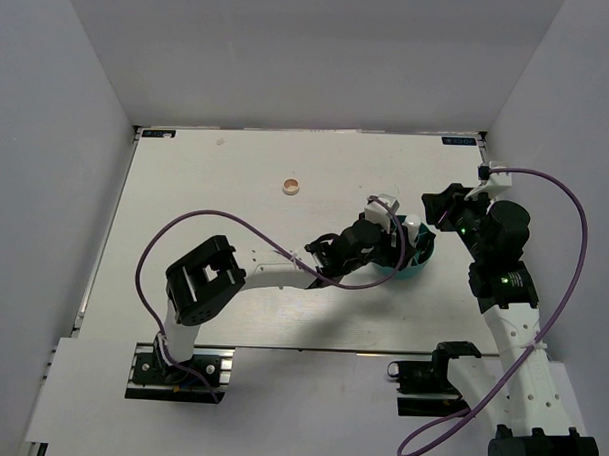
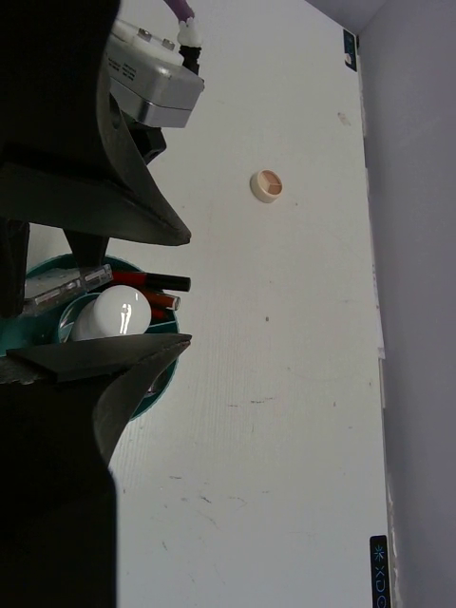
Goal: Organize the makeup
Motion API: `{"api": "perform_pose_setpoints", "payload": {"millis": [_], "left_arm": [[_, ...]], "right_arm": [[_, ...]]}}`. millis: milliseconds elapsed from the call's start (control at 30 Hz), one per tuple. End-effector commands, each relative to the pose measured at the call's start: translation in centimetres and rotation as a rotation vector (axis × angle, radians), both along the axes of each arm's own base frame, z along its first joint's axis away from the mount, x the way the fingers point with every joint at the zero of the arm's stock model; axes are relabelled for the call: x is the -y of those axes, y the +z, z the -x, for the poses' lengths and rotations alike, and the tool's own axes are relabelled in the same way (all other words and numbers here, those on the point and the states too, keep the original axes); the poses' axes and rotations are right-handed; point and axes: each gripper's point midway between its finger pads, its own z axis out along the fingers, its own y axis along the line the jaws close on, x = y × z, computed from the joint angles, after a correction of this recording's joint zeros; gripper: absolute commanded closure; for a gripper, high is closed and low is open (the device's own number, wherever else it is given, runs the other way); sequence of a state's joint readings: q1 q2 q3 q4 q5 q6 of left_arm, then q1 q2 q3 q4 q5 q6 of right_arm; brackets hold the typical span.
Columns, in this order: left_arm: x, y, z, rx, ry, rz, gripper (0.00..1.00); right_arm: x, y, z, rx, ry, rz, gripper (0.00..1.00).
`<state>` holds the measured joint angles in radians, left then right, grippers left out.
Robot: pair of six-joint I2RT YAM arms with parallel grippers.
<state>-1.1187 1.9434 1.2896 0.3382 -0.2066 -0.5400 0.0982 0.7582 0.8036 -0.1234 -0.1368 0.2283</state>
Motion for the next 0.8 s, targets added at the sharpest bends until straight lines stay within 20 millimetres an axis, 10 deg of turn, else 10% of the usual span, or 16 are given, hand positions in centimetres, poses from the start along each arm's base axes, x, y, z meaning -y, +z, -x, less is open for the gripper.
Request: {"api": "perform_pose_setpoints", "payload": {"millis": [0, 767], "left_arm": [[0.5, 2.6, 0.2, 0.018, -0.007, 0.052, 0.26], [-0.4, 5.8, 0.3, 0.057, 0.005, 0.092, 0.02]], "right_arm": [[0.3, 2.0, 0.0, 0.072, -0.011, -0.004, 0.52], [0.3, 2.1, 0.1, 0.082, -0.008, 0.009, 0.52]]}}
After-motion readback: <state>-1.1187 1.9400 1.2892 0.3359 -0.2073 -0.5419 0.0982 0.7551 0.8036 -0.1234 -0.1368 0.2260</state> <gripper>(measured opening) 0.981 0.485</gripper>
